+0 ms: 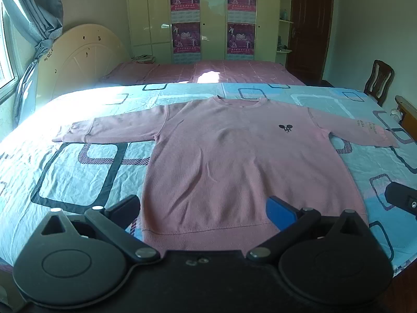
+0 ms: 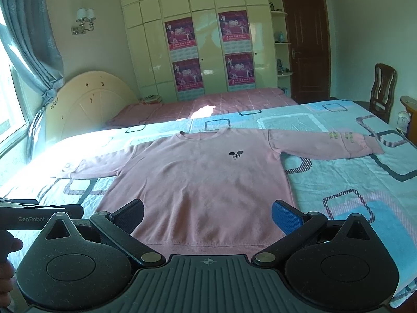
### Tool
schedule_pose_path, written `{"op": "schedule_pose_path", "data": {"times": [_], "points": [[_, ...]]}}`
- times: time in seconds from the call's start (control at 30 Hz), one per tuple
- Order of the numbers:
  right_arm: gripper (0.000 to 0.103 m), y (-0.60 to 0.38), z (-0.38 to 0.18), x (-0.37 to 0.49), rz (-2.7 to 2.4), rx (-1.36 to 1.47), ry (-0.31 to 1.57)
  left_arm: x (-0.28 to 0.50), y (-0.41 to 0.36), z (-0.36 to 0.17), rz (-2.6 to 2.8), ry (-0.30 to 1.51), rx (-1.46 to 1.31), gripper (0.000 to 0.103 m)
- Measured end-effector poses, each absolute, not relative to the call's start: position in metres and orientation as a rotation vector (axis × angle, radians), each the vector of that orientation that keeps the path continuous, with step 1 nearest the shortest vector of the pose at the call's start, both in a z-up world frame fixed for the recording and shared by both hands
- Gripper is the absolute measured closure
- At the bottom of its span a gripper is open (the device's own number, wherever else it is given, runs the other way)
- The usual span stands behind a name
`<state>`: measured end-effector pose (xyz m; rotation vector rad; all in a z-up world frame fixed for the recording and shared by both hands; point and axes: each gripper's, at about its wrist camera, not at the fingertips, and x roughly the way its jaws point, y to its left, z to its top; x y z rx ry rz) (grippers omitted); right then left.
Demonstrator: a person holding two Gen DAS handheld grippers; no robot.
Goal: Fold small clothes
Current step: 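Move both tools over the spread pink sweatshirt toward a sleeve cuff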
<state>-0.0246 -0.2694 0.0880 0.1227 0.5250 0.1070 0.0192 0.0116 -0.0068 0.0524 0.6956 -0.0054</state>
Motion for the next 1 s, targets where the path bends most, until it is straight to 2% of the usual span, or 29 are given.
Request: {"op": "schedule_pose_path", "data": {"times": [1.0], "points": [[0.0,-0.311,0.061,0.057,0.033,0.185,0.596,0.102,0.016,-0.033,0.038,0.756,0.029,0.0]]}}
